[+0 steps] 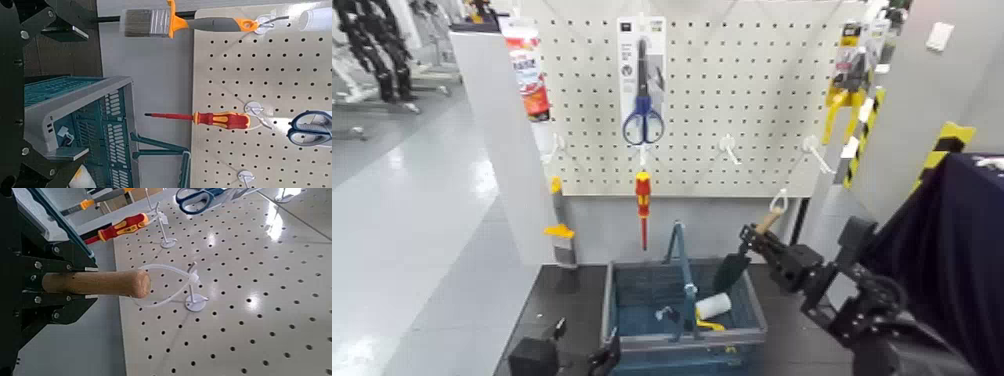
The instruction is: Put the tool with the wooden handle into the crate.
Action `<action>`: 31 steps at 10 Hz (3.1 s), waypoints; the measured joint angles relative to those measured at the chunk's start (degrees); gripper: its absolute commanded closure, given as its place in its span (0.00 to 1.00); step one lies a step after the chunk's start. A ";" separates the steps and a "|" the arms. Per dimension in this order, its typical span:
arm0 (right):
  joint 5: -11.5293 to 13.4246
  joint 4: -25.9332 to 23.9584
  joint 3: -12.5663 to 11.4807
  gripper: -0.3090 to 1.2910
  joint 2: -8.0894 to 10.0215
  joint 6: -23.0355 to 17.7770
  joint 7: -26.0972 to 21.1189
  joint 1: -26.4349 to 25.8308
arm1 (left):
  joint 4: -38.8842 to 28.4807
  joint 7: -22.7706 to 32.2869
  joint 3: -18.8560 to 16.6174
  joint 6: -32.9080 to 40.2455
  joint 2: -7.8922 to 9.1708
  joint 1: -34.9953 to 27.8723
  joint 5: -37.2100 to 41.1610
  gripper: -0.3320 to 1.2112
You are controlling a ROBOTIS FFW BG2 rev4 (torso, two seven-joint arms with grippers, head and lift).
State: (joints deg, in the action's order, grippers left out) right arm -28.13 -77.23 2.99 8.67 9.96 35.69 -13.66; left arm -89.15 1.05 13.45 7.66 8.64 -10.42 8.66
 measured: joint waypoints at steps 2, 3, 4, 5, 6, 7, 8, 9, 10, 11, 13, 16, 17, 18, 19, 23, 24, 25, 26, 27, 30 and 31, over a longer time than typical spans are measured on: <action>-1.47 5.19 2.21 0.97 -0.55 -0.28 1.19 -1.40 | 0.03 -0.08 0.10 0.07 0.10 0.09 0.07 0.39; -2.13 7.69 3.58 0.97 -0.64 -0.30 1.42 -2.18 | 0.05 -0.09 0.16 0.07 0.13 0.12 0.14 0.39; -2.44 9.37 4.77 0.97 -0.74 -0.30 1.42 -2.74 | 0.10 -0.07 0.17 0.07 0.12 0.14 0.20 0.39; -2.64 10.49 5.63 0.97 -0.85 -0.30 1.33 -3.14 | 0.11 -0.07 0.18 0.08 0.07 0.14 0.22 0.39; -2.71 11.17 6.23 0.94 -0.91 -0.29 1.16 -3.44 | 0.14 -0.05 0.20 0.14 0.06 0.14 0.26 0.39; -2.86 11.73 6.60 0.90 -0.93 -0.30 1.08 -3.67 | 0.19 -0.03 0.20 0.20 0.03 0.14 0.30 0.39; -2.95 12.16 6.79 0.69 -0.96 -0.36 0.72 -3.79 | 0.20 -0.02 0.17 0.24 0.00 0.13 0.31 0.39; -2.98 12.31 6.84 0.47 -1.01 -0.23 0.41 -3.82 | 0.19 -0.01 0.11 0.25 -0.03 0.08 0.31 0.39; -2.73 12.28 6.85 0.23 -1.02 0.15 0.34 -3.82 | 0.14 -0.01 0.08 0.25 -0.03 0.05 0.31 0.39; -1.78 11.78 6.64 0.17 -1.03 0.74 0.45 -3.82 | 0.12 -0.02 0.02 0.25 -0.04 -0.01 0.31 0.39; 1.46 9.67 5.54 0.17 -1.03 2.09 0.51 -3.69 | 0.03 0.00 -0.16 0.33 -0.12 -0.16 0.31 0.39; 5.11 5.82 3.56 0.17 -1.11 3.11 -0.06 -2.77 | -0.04 0.00 -0.34 0.29 -0.20 -0.32 0.31 0.39; 6.23 4.26 3.03 0.18 -1.13 3.38 -0.71 -2.29 | -0.06 0.00 -0.35 0.24 -0.22 -0.37 0.31 0.39; 7.57 1.94 2.48 0.20 -1.19 3.44 -2.56 -1.33 | -0.08 0.00 -0.36 0.24 -0.27 -0.42 0.31 0.39; 9.70 -2.48 1.60 0.20 -1.33 3.40 -6.24 0.93 | -0.14 0.02 -0.41 0.21 -0.30 -0.46 0.31 0.39; 15.47 -17.55 -0.30 0.23 -1.80 2.79 -17.80 11.54 | -0.35 0.06 -0.56 -0.01 -0.33 -0.64 0.22 0.39; 16.03 -19.39 -0.46 0.23 -1.98 2.20 -19.81 13.58 | -0.40 0.08 -0.60 -0.01 -0.32 -0.64 0.22 0.39; 16.96 -21.62 -0.48 0.23 -2.19 1.20 -23.00 16.23 | -0.41 0.06 -0.62 -0.03 -0.32 -0.65 0.22 0.39; 17.68 -22.82 -0.16 0.24 -2.36 -0.64 -26.29 18.60 | -0.41 0.08 -0.64 -0.07 -0.35 -0.66 0.20 0.39; 18.21 -23.41 0.32 0.25 -2.61 -2.76 -28.89 20.75 | -0.46 0.09 -0.69 -0.07 -0.37 -0.71 0.16 0.39; 21.48 -25.11 0.86 0.26 -4.02 -6.15 -31.61 25.43 | -0.49 0.06 -0.73 0.04 -0.34 -0.74 0.14 0.39; 22.20 -25.40 0.77 0.27 -4.68 -7.28 -31.79 26.72 | -0.46 0.05 -0.79 0.18 -0.31 -0.74 0.14 0.39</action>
State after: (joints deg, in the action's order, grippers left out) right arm -5.93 -102.63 3.76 3.99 2.68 3.90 13.06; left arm -89.60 1.11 12.66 7.84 8.33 -11.16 8.79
